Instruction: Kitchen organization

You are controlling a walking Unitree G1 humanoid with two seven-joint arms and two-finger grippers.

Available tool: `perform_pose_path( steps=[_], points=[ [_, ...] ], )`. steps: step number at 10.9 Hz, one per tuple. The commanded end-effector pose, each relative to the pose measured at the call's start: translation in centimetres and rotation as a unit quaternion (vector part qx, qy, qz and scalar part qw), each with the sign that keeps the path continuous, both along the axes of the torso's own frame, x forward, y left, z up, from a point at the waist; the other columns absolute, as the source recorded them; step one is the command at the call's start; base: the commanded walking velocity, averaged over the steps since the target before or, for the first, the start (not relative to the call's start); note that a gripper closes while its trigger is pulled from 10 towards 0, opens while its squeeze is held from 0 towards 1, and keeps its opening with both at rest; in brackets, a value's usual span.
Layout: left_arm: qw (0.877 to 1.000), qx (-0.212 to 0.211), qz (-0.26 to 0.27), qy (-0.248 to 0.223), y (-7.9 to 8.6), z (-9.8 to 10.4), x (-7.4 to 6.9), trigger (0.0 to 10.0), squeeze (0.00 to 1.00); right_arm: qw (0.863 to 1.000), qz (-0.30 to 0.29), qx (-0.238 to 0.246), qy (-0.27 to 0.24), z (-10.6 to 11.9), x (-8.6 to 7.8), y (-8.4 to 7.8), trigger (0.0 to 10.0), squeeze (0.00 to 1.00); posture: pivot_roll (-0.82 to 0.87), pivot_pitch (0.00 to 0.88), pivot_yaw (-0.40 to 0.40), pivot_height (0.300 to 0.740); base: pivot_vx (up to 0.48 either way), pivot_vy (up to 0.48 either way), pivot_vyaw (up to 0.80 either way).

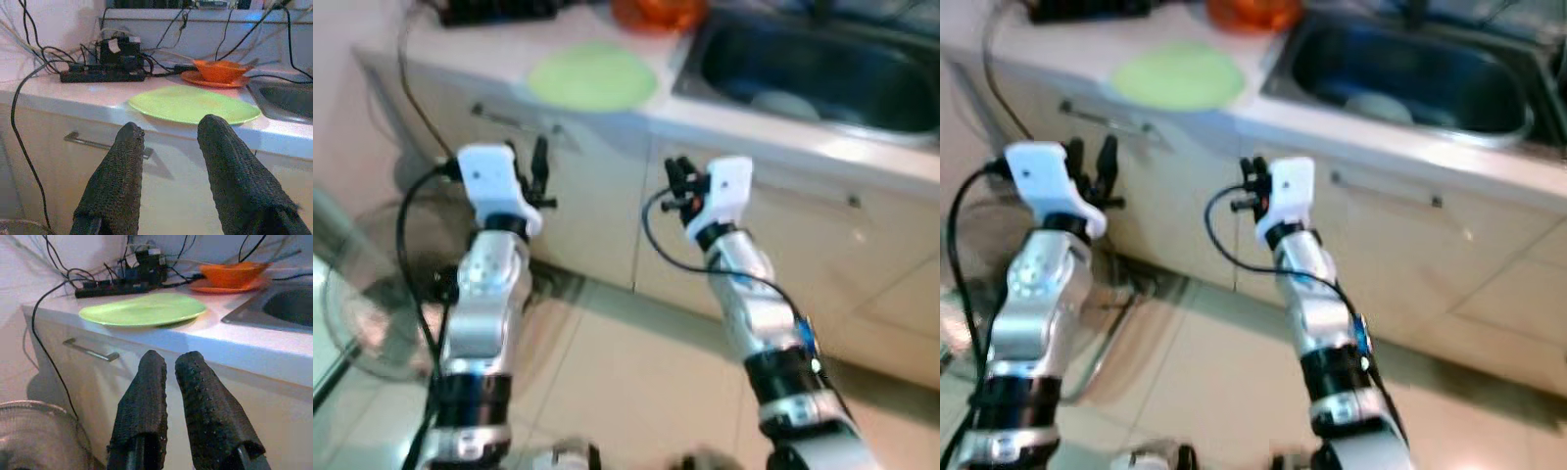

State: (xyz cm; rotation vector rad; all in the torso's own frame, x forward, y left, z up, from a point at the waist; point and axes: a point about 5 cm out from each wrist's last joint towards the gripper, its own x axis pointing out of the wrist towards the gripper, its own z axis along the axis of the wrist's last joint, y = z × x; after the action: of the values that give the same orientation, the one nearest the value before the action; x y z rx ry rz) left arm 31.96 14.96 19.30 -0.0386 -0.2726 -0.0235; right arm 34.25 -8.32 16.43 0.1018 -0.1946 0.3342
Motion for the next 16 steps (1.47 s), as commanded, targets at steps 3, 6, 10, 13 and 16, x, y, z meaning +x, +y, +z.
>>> perform_pose_path(
  steps=[3,6,10,13,16],
  points=[
    [1.0,0.0,-0.014,-0.001,-0.86,0.01,-0.11,10.0,0.0,1.0,-0.014,0.007,-0.002,0.07,0.11,-0.79,10.0,0.0,0.13,0.101,-0.007,0.74,0.304,0.0,0.0],
    [1.0,0.0,-0.016,0.0,-0.82,0.02,-0.12,10.0,0.0,1.0,-0.017,0.022,0.003,0.06,0.2,-0.9,10.0,0.0,0.13,0.107,-0.004,0.74,0.307,0.0,-0.27],
    [1.0,-0.001,-0.02,0.002,-0.95,0.02,-0.09,10.0,0.0,0.999,-0.017,0.028,0.0,0.22,0.22,-0.77,10.0,0.0,0.13,0.111,-0.002,0.74,0.309,0.0,-0.2],
    [1.0,-0.001,-0.024,0.002,-1.07,0.0,-0.09,10.0,0.0,0.999,-0.017,0.032,-0.009,0.47,0.15,-0.62,10.0,0.0,0.13,0.108,-0.002,0.74,0.314,0.0,0.0],
    [1.0,-0.001,-0.028,0.001,-1.25,-0.03,-0.14,10.0,0.0,0.999,-0.019,0.034,-0.01,0.45,0.2,-0.72,10.0,0.0,0.13,0.109,-0.002,0.74,0.315,0.0,0.0]
  ],
)
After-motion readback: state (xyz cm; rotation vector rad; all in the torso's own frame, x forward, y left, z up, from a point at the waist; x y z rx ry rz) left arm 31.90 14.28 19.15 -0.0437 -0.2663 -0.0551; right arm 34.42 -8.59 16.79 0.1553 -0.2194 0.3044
